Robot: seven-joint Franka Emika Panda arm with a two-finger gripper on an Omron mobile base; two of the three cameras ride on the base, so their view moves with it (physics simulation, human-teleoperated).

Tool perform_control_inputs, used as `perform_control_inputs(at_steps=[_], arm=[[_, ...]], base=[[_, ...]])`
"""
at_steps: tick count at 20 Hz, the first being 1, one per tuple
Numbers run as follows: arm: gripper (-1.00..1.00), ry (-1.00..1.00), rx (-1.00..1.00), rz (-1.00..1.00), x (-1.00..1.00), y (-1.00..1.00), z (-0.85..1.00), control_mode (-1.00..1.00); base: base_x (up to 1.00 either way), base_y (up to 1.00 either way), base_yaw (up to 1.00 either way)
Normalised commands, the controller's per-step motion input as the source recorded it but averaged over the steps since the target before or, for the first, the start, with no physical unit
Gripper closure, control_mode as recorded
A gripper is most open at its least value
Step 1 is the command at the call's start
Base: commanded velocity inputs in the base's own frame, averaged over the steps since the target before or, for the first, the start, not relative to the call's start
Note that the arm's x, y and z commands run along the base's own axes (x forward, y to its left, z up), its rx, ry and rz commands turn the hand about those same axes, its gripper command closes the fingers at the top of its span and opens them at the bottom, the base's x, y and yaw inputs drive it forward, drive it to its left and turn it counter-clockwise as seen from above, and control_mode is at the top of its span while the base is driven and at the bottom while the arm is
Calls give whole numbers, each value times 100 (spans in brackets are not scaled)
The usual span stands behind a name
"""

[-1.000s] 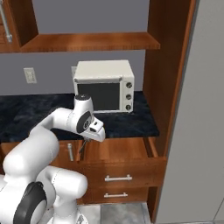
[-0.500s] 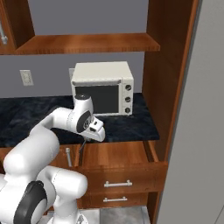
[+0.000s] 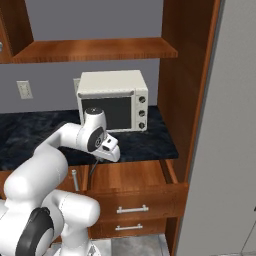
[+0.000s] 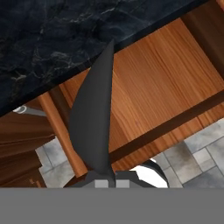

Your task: Organize the utensils by type. Pick up the wooden spoons from the counter and place them in the open cabinet. Then pick up the metallic utensils from the counter and place them in the open drawer.

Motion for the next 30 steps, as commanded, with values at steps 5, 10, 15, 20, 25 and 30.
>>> perform_control_inputs(at_steps=[5, 10, 15, 20, 25, 30], arm=[[100, 0, 0, 0, 0, 0, 0, 100], [100, 0, 0, 0, 0, 0, 0, 100], [100, 0, 0, 0, 0, 0, 0, 100], [100, 0, 0, 0, 9, 0, 0, -100], [100, 0, 0, -10, 37, 0, -3, -100], [100, 0, 0, -39, 19, 3, -12, -100]], base=[[0, 0, 0], [0, 0, 0], [0, 0, 0], [0, 0, 0], [0, 0, 0], [0, 0, 0]])
